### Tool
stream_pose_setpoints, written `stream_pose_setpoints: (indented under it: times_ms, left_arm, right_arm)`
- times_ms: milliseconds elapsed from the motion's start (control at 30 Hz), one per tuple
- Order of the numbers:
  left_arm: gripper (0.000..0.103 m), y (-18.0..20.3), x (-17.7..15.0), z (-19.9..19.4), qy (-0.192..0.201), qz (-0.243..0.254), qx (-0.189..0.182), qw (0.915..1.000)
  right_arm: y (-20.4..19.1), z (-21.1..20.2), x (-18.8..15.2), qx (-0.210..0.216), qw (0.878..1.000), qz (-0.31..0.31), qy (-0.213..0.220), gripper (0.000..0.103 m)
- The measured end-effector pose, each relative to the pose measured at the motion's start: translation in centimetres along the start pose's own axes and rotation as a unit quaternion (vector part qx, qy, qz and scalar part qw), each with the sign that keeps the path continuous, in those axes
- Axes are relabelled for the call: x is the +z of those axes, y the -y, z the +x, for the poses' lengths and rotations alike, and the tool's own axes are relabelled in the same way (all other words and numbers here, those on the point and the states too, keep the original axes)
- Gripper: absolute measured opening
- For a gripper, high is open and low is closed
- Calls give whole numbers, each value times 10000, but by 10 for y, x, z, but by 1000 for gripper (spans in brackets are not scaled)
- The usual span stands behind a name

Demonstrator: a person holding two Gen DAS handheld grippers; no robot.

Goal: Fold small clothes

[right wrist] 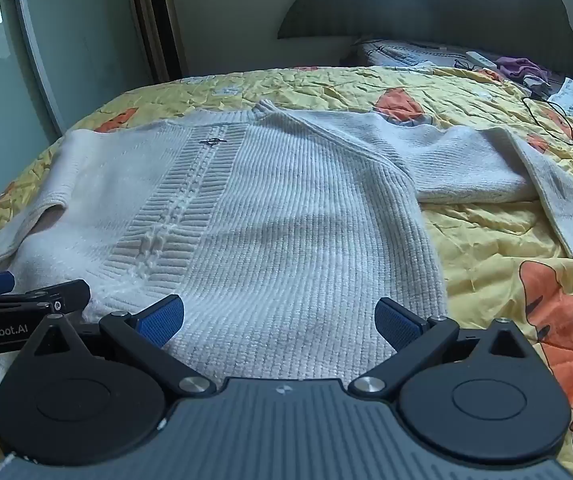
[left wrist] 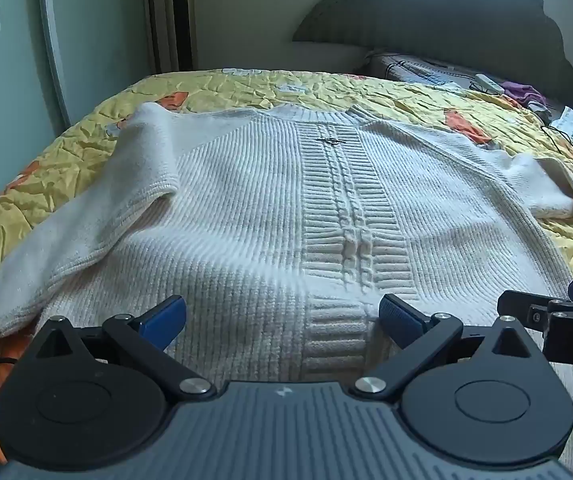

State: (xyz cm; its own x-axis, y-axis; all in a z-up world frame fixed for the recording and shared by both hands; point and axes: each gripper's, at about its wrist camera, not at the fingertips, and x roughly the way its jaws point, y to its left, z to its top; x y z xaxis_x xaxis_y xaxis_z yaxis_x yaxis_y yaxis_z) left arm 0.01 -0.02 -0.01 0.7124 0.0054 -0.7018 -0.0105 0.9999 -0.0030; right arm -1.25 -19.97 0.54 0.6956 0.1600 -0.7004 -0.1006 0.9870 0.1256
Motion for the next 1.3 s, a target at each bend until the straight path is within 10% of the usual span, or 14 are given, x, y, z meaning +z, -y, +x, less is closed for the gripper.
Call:
stream_pose_setpoints:
  times_ms: [1300]
  left_arm:
    - [103,-4,0,1,41,10,172,9998]
  right_arm:
    - [4,-3,-1,-13,10000,40,9,103]
